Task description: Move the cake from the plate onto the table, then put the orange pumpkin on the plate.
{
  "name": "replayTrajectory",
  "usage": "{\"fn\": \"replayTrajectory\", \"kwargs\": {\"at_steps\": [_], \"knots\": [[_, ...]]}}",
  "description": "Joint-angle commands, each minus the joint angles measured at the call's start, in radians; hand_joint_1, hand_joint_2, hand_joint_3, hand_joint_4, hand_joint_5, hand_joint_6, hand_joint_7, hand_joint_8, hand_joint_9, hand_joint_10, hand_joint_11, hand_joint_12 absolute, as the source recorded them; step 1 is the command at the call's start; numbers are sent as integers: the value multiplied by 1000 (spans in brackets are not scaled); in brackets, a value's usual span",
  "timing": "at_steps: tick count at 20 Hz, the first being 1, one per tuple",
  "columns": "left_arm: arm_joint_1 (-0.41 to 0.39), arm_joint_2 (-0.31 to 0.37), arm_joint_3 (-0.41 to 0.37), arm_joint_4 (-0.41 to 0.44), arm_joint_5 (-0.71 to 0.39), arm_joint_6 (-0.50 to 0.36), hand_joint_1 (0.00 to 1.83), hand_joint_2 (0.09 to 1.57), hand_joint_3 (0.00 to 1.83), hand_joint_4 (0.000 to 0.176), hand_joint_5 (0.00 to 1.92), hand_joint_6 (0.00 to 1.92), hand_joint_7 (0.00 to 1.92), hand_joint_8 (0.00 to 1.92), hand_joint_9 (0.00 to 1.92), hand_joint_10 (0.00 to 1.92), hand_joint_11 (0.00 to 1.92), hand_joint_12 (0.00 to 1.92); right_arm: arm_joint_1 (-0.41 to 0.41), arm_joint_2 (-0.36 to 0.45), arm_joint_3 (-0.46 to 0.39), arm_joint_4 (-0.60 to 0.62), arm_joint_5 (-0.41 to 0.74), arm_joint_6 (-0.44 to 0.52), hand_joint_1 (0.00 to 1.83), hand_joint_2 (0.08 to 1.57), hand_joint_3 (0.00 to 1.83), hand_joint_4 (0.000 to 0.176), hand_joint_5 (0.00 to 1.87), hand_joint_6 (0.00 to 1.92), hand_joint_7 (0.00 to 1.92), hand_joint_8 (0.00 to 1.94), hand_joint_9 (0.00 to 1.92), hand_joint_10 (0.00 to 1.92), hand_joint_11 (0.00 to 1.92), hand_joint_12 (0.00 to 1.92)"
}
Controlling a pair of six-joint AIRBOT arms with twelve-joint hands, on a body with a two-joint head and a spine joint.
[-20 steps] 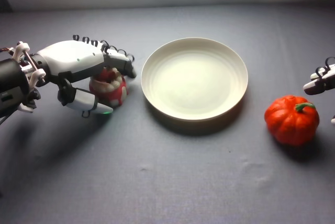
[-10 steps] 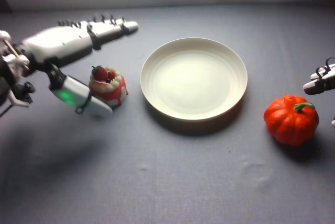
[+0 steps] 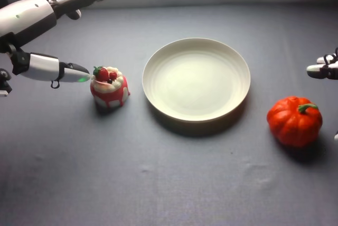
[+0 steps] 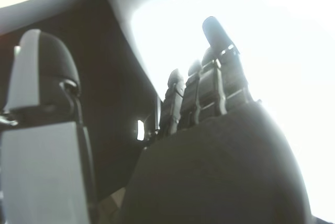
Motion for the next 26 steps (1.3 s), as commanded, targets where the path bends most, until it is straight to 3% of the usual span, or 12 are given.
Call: {"fn": "replayTrajectory", "kwargs": {"at_steps": [1,4,7,11,12,14,18,21,23,24,25,26], "knots": [[-7,8,3,-54,-113,-2,1113,921,0,66,60,2,0,0,36,19,0,1143,14,-10,10,1,67,2,813,923,0,64,55,0,8,0,11,0,0,513],[-10,7,0,-53,-116,-2,1088,909,0,70,54,0,0,0,46,12,0,1063,46,-49,37,-43,0,2,654,816,0,72,0,0,0,0,0,0,0,609],[-12,8,-6,-53,-120,-2,1086,952,6,90,53,1,0,0,86,15,0,1119,51,-70,47,-51,-8,2,738,797,0,95,0,0,0,0,0,0,0,255],[-21,8,-10,-44,-123,-2,1044,959,6,62,72,0,0,0,20,0,0,1121,64,-120,81,-55,-32,2,771,827,7,104,0,0,0,0,0,0,0,3],[-22,8,-11,-43,-124,-2,1024,968,4,86,62,1,0,0,5,0,0,1020,69,-130,90,-56,-42,2,775,837,12,91,0,0,0,0,0,0,0,0],[-23,7,-11,-42,-125,-2,1028,972,4,96,71,5,0,0,42,11,0,1096,75,-147,106,-58,-57,2,798,871,20,42,0,0,0,0,0,0,17,8],[-26,4,-12,-38,-127,-2,1068,983,0,121,59,3,0,0,48,13,0,848,89,-184,138,-58,-71,2,876,903,18,30,18,6,7,2,0,0,43,33],[-29,5,-12,-36,-127,-2,1112,976,0,116,79,2,0,0,80,11,0,1037,93,-198,149,-60,-81,1,976,928,0,0,293,25,265,21,282,56,0,945],[-31,5,-12,-36,-128,-2,1089,981,1,96,63,2,0,0,24,4,0,964,93,-203,157,-60,-85,1,1152,991,2,0,773,85,842,115,772,376,417,1431],[-30,6,-12,-36,-129,-2,1094,985,1,97,47,4,0,0,4,0,0,906,93,-203,158,-60,-86,1,1223,1076,5,0,898,779,1039,762,873,722,630,1509],[-27,7,-12,-37,-130,-2,1095,977,0,107,52,3,0,0,0,0,0,855,93,-203,157,-60,-86,1,1257,1096,3,0,932,886,1065,1000,985,1054,836,1538],[-23,8,-12,-41,-131,-2,1104,992,5,114,63,6,0,0,14,5,0,845,93,-203,157,-60,-85,1,1365,1091,0,0,908,930,1050,948,1023,1156,915,1520]]}}
